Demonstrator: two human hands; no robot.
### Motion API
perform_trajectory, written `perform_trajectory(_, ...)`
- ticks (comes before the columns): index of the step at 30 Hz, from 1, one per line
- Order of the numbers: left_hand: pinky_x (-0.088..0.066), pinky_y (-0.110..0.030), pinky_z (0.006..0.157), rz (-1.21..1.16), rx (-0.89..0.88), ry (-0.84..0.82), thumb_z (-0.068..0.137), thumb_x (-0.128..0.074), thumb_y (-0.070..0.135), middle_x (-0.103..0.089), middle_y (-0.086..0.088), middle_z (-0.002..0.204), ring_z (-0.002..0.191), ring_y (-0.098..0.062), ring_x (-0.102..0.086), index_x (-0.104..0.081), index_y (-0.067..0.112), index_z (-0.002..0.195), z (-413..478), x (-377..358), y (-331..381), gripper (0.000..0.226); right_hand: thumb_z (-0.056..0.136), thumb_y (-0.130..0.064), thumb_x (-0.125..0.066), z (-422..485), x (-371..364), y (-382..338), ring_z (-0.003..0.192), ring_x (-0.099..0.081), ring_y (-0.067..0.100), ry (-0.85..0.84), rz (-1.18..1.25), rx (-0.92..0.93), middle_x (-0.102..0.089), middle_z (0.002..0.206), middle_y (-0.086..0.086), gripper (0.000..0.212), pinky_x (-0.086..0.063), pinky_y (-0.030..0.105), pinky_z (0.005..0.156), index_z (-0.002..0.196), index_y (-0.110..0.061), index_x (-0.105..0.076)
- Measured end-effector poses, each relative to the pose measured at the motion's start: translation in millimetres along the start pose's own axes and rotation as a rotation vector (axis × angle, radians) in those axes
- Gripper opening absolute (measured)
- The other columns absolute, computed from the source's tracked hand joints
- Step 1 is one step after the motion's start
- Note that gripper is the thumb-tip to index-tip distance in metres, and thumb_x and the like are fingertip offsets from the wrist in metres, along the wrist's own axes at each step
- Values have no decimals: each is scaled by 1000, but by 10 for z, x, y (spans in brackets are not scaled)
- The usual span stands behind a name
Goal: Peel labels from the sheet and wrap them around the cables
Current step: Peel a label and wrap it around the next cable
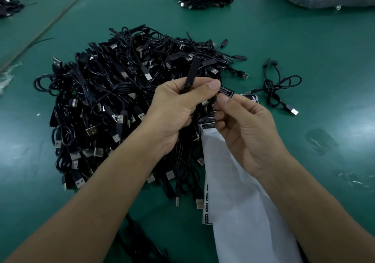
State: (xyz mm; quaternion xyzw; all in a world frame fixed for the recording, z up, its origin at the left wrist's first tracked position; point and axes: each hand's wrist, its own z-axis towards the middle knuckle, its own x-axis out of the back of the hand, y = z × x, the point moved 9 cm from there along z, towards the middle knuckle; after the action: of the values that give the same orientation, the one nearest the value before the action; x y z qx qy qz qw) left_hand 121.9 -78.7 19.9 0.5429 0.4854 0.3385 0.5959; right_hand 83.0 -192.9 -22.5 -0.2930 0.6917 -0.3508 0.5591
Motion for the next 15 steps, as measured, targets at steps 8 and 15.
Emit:
perform_trajectory(8,-36,-5,36,52,-71,-50,94,-64,4,-51,12,37,31,2,-49,-66,1,91,-44,-77,20,5,80,-12,-74,-6,71,-51,59,-52,7,99,31,34,-63,69,-1,16,-47,18,55,66,-17,-72)
perform_trajectory(15,-29,-9,40,399,-152,47,106,-43,26,-43,19,50,40,0,-38,-59,13,97,99,96,-64,22,95,-11,-66,5,179,-282,62,-52,7,154,-187,175,-62,71,-2,26,-46,18,58,70,-18,-67)
